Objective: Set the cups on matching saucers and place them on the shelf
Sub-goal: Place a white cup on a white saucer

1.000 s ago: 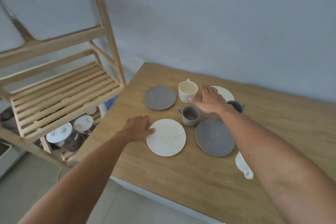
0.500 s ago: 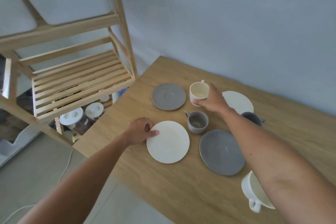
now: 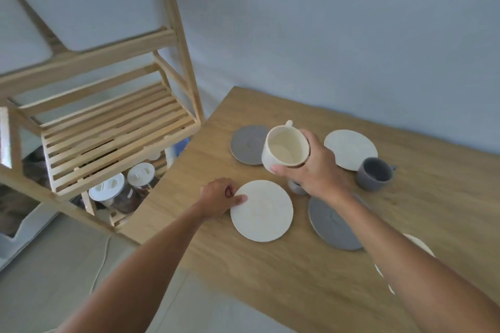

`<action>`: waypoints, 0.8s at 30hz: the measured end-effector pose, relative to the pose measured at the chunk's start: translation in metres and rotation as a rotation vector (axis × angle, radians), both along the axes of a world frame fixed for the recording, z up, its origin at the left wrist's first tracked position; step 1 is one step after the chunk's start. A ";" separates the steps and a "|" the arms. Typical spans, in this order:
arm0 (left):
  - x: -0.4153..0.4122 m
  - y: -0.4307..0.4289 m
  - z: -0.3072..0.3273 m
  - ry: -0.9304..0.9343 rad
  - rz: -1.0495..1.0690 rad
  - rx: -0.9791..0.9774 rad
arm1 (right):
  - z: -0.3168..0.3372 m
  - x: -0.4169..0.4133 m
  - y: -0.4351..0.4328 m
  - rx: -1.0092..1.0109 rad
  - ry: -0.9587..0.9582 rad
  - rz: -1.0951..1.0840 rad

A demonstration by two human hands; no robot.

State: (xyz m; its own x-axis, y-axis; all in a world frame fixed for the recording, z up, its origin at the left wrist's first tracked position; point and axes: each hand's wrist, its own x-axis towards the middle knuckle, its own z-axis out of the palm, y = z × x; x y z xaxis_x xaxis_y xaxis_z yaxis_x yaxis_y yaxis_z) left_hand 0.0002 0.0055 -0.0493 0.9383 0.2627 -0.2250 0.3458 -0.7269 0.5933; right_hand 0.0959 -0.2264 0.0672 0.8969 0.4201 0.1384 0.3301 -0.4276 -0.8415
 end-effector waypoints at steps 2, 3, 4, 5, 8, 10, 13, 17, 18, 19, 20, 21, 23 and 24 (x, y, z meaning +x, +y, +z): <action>0.001 0.001 0.001 -0.003 -0.022 0.006 | -0.015 -0.027 0.000 -0.010 0.017 0.052; 0.002 0.002 0.001 0.002 -0.029 0.007 | -0.023 -0.038 0.000 -0.022 0.032 0.063; 0.002 0.002 0.002 0.004 -0.037 0.014 | -0.031 -0.046 0.000 -0.033 0.048 0.070; 0.002 0.002 0.002 0.004 -0.044 0.019 | -0.038 -0.053 0.001 -0.048 0.059 0.075; 0.002 0.002 0.002 -0.004 -0.052 0.026 | -0.052 -0.064 0.002 -0.084 0.082 0.087; 0.001 0.001 0.003 -0.007 -0.045 0.024 | -0.056 -0.066 0.003 -0.101 0.087 0.093; 0.001 0.002 0.001 -0.018 -0.037 0.021 | -0.061 -0.068 0.006 -0.124 0.092 0.101; 0.001 0.001 0.002 -0.022 -0.030 0.021 | -0.068 -0.070 0.007 -0.158 0.100 0.102; 0.001 0.000 0.002 -0.024 -0.029 0.018 | -0.070 -0.070 0.006 -0.165 0.105 0.102; 0.001 0.000 0.002 -0.024 -0.027 0.016 | -0.071 -0.070 0.006 -0.170 0.112 0.099; 0.001 0.000 0.002 -0.023 -0.027 0.017 | -0.072 -0.070 0.006 -0.172 0.117 0.098; 0.001 0.000 0.002 -0.021 -0.029 0.019 | -0.073 -0.070 0.006 -0.173 0.120 0.100; 0.001 0.001 0.001 -0.015 -0.035 0.018 | -0.074 -0.070 0.006 -0.179 0.126 0.108; 0.001 0.001 0.000 -0.014 -0.039 0.017 | -0.074 -0.069 0.006 -0.182 0.127 0.110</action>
